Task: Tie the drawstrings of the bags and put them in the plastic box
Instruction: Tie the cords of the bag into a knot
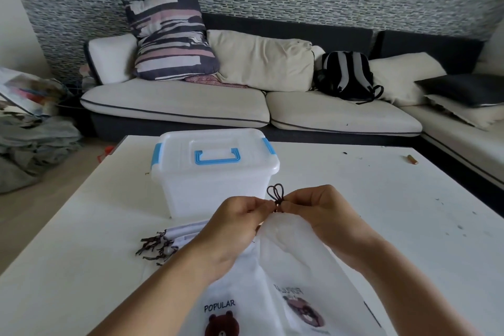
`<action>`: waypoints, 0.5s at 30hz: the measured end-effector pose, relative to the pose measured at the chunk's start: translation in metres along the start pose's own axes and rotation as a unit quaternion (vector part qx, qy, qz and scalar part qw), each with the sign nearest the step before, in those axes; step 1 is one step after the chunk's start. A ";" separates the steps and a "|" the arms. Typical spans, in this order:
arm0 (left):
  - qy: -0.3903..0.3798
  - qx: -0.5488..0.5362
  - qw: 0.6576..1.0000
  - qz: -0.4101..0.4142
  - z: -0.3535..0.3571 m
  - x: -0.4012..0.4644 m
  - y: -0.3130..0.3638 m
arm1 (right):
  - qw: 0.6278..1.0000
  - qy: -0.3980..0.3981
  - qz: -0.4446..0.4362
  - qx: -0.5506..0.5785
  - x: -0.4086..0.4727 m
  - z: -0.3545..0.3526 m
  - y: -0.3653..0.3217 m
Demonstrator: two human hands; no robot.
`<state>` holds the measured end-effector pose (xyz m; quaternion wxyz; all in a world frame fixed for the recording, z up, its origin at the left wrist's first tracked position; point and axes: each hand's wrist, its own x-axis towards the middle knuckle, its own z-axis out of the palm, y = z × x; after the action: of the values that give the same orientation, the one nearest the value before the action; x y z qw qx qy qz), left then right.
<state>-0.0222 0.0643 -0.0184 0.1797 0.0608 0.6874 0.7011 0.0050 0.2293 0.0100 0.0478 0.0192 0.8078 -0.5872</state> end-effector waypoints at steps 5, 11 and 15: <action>-0.037 -0.171 0.981 -0.086 0.007 -0.003 0.004 | 0.998 0.037 -0.003 -0.055 0.002 0.000 0.000; -0.027 -0.029 0.998 -0.058 0.007 -0.003 0.004 | 0.997 0.016 -0.005 -0.079 0.003 0.002 0.004; -0.049 0.018 0.997 -0.050 -0.004 -0.002 0.007 | 0.992 0.031 -0.016 -0.125 0.004 -0.001 0.006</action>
<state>-0.0230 0.0598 -0.0116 0.2466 0.0635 0.6924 0.6751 0.0013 0.2321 0.0042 0.0153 0.0188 0.8760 -0.4817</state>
